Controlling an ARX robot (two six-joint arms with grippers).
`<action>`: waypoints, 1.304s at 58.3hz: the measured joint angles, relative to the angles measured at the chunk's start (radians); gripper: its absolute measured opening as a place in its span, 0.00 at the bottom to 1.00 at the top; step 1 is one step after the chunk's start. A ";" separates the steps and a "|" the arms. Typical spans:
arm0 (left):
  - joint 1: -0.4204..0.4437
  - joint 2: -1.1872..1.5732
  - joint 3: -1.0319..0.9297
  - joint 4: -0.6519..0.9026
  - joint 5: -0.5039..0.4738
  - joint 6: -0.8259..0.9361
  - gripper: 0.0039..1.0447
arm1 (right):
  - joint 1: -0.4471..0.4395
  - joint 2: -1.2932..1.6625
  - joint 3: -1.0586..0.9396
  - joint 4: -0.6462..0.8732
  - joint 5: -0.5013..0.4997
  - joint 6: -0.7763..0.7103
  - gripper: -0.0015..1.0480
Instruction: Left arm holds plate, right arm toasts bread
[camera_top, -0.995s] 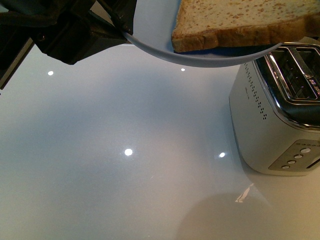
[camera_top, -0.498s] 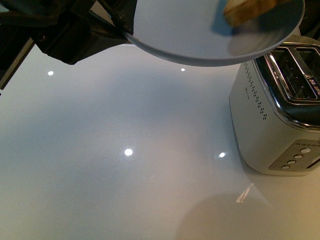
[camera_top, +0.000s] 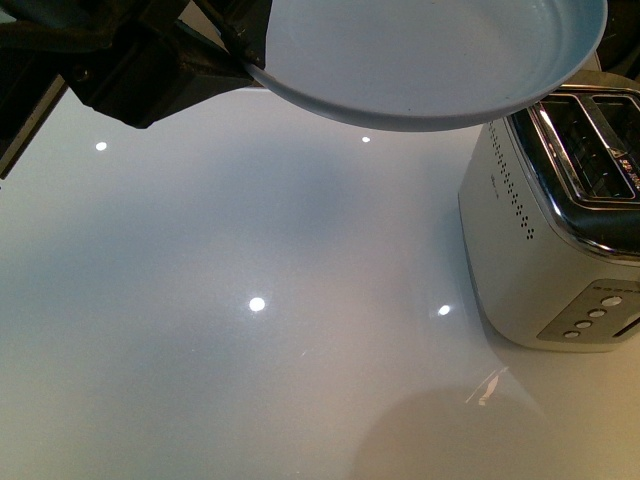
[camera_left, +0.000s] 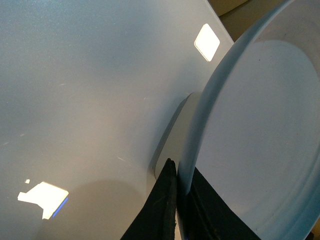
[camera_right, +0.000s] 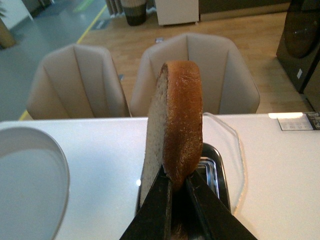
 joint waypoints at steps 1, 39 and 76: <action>0.000 0.000 0.000 0.000 0.000 0.000 0.03 | 0.000 0.003 -0.005 0.003 0.002 -0.008 0.03; 0.000 0.000 0.000 0.000 0.000 0.000 0.03 | 0.051 0.190 -0.084 0.112 0.050 -0.184 0.03; 0.000 0.000 0.000 0.000 0.000 0.000 0.03 | 0.129 0.449 -0.086 0.220 0.144 -0.210 0.08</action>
